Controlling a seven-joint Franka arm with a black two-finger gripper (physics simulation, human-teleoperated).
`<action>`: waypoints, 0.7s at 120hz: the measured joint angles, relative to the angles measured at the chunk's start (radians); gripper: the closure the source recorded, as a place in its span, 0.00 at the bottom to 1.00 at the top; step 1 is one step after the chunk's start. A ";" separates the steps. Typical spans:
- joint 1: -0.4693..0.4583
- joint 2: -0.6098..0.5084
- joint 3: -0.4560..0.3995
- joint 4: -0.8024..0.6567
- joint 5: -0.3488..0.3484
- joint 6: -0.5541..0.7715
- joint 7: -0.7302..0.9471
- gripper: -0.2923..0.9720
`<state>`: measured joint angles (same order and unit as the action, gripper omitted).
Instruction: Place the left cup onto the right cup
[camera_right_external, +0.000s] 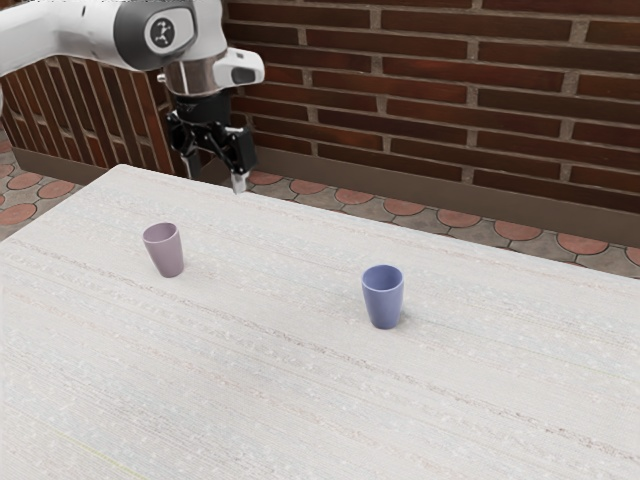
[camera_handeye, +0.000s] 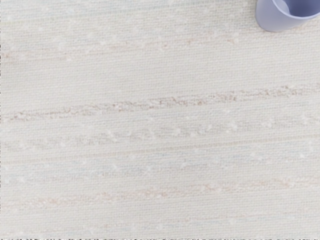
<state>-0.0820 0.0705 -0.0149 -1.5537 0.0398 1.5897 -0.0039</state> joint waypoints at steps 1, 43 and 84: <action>0.001 0.000 0.000 -0.001 0.000 0.000 0.000 0.23; 0.011 -0.002 0.001 -0.010 0.000 0.006 0.001 0.23; 0.057 0.024 0.003 -0.005 -0.001 0.021 0.002 0.23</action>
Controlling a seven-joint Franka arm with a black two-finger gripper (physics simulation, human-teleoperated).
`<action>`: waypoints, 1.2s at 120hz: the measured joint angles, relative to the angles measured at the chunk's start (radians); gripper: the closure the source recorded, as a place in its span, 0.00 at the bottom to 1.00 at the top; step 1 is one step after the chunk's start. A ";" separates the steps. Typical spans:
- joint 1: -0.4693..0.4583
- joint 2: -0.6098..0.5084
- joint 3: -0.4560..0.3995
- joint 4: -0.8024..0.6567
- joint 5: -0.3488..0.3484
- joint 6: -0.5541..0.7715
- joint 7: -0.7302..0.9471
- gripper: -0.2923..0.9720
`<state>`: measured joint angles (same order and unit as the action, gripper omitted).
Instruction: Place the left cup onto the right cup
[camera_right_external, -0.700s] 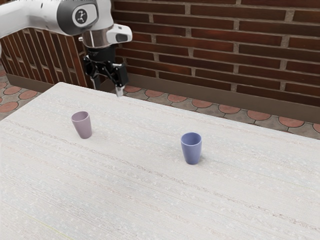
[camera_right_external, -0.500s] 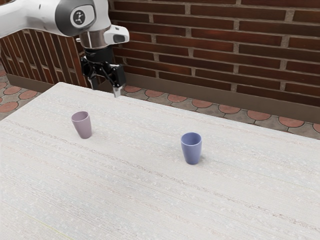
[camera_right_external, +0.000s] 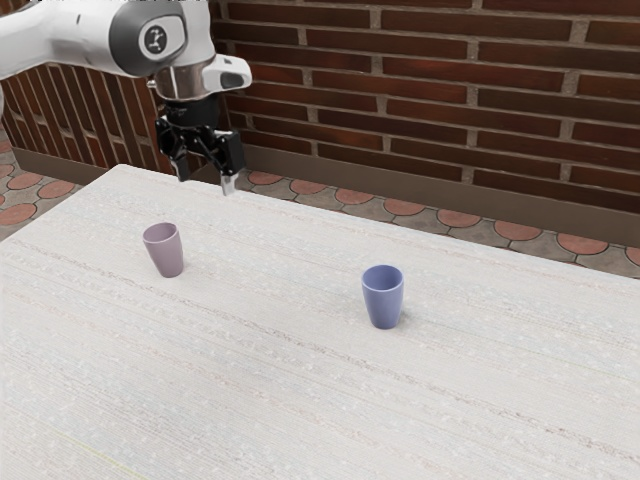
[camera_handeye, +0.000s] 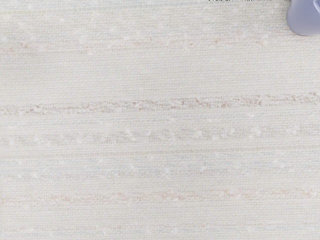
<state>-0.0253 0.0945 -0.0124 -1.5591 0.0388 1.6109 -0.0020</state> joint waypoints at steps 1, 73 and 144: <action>0.002 0.002 0.001 0.001 0.000 0.001 0.000 0.23; 0.175 0.187 0.006 0.064 -0.005 0.102 0.086 0.23; 0.295 0.329 -0.011 0.136 -0.009 0.177 0.230 0.27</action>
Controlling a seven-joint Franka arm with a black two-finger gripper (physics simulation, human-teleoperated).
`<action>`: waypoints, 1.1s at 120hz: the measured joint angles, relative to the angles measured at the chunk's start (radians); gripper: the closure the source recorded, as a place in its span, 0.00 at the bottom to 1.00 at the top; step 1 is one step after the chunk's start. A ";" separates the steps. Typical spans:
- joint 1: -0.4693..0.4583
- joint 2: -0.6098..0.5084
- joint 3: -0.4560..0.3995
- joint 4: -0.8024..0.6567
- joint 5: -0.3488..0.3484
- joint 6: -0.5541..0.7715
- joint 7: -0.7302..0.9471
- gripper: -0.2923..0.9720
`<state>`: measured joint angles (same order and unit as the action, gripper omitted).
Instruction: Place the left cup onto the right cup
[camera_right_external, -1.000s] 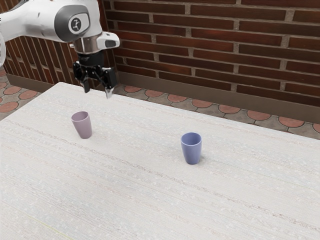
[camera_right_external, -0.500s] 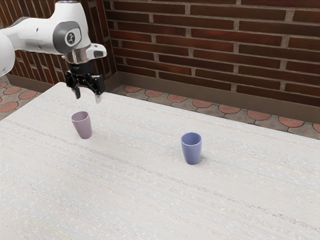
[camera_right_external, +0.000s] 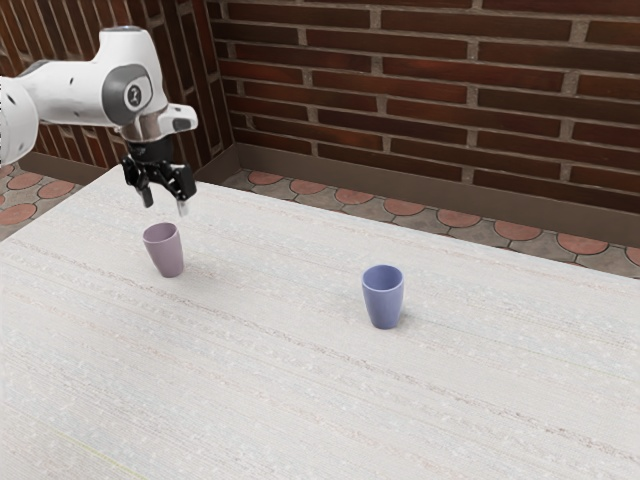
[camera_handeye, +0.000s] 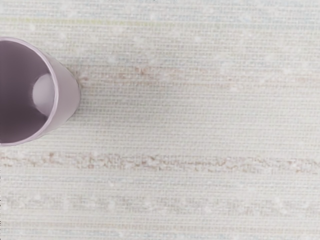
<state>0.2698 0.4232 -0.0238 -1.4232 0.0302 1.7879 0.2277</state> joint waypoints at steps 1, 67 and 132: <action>0.001 0.002 0.000 0.002 0.000 0.000 0.002 0.27; 0.036 0.109 -0.001 0.069 -0.006 0.026 0.113 0.29; 0.058 0.197 -0.002 0.133 -0.005 0.028 0.171 0.30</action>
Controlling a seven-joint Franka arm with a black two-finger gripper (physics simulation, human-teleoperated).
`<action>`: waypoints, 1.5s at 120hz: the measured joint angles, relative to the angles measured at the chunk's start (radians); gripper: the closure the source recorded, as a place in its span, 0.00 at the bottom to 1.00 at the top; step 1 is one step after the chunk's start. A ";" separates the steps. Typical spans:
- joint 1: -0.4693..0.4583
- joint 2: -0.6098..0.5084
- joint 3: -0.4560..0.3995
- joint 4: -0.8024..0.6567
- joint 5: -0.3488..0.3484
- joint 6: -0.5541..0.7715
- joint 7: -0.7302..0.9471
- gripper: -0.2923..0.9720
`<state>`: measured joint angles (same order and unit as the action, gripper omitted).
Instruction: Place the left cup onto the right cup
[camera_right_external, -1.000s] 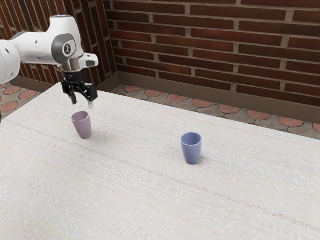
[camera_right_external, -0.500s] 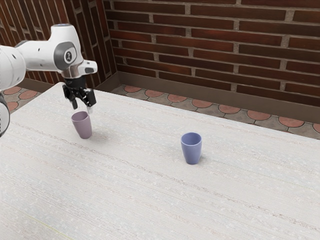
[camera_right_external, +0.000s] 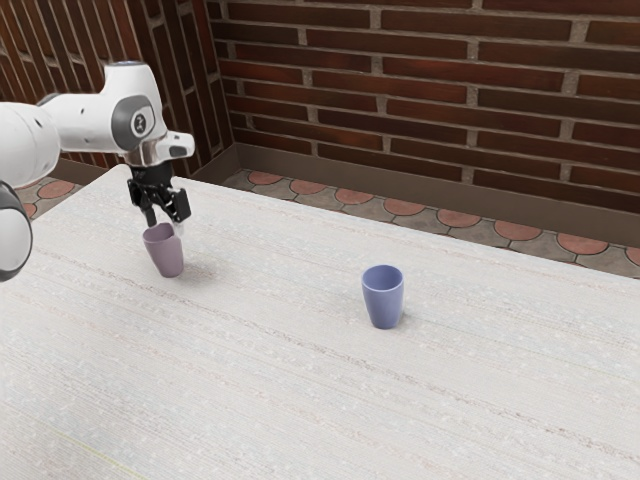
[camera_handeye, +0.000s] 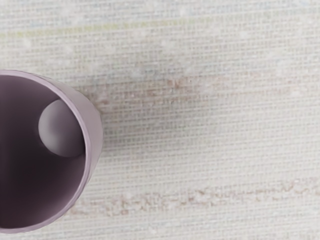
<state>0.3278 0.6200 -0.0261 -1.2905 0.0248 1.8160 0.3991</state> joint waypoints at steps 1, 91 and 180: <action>0.000 0.001 0.000 0.001 0.000 0.000 0.001 0.30; 0.011 0.116 0.000 0.098 0.002 0.000 0.041 0.31; 0.015 0.167 -0.002 0.155 0.006 -0.003 0.064 0.49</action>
<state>0.3430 0.7866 -0.0277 -1.1356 0.0304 1.8134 0.4632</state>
